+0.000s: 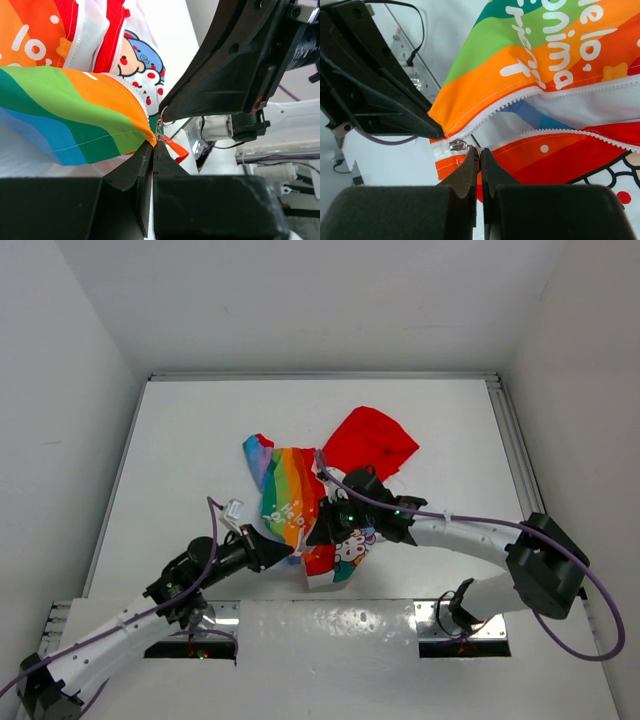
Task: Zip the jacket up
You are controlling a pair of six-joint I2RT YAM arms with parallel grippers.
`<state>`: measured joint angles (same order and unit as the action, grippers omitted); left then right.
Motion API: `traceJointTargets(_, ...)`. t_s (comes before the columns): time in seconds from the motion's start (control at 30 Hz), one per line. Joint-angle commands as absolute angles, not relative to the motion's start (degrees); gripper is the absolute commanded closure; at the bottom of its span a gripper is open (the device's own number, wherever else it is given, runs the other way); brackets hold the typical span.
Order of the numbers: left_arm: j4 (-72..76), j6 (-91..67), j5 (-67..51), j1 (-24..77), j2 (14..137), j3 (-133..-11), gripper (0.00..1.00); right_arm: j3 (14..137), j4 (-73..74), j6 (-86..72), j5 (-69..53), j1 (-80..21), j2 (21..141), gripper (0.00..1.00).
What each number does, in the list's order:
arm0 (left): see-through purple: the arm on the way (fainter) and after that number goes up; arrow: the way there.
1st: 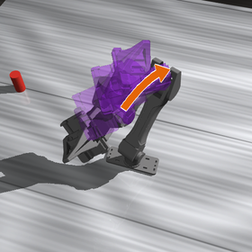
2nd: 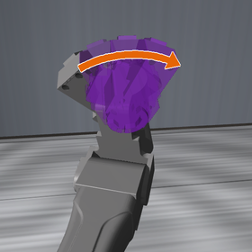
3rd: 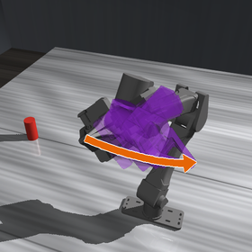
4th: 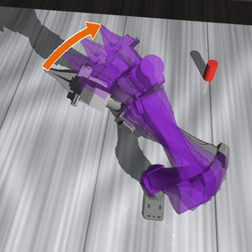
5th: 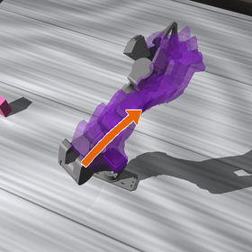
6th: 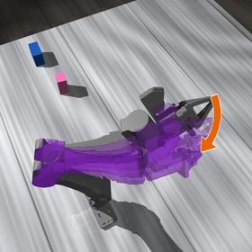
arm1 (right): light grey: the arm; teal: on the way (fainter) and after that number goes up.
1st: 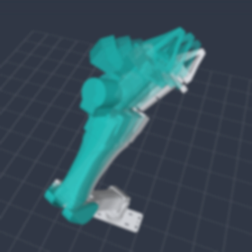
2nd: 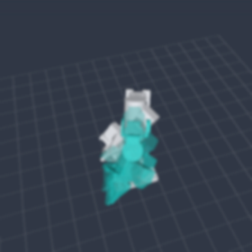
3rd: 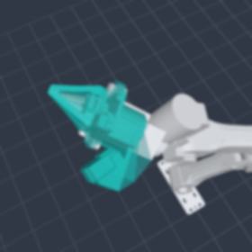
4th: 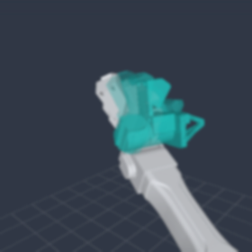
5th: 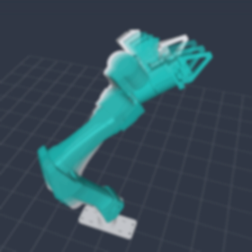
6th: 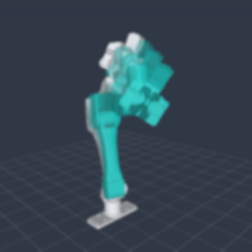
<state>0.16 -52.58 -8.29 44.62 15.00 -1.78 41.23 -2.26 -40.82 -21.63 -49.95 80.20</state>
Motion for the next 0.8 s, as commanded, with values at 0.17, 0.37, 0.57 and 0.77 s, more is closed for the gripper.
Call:
traceJointTargets(0.17,2.2,-49.0,-13.2,44.7,13.1,-8.4,1.00,45.7,3.2,-36.7,-4.7,-49.0,83.5,1.00)
traceJointTargets(0.37,-5.4,-47.5,-10.5,44.7,5.3,-10.4,1.00,46.2,-1.8,-38.4,-7.0,-49.2,88.2,1.00)
traceJointTargets(0.57,-12.1,-49.9,-9.2,44.7,-1.7,-7.6,1.00,47.0,-1.3,-36.0,6.4,-49.0,85.3,1.00)
traceJointTargets(0.77,-16.1,-43.8,2.7,44.7,2.2,-18.2,1.00,54.7,4.6,-28.0,19.9,-48.9,81.9,1.00)
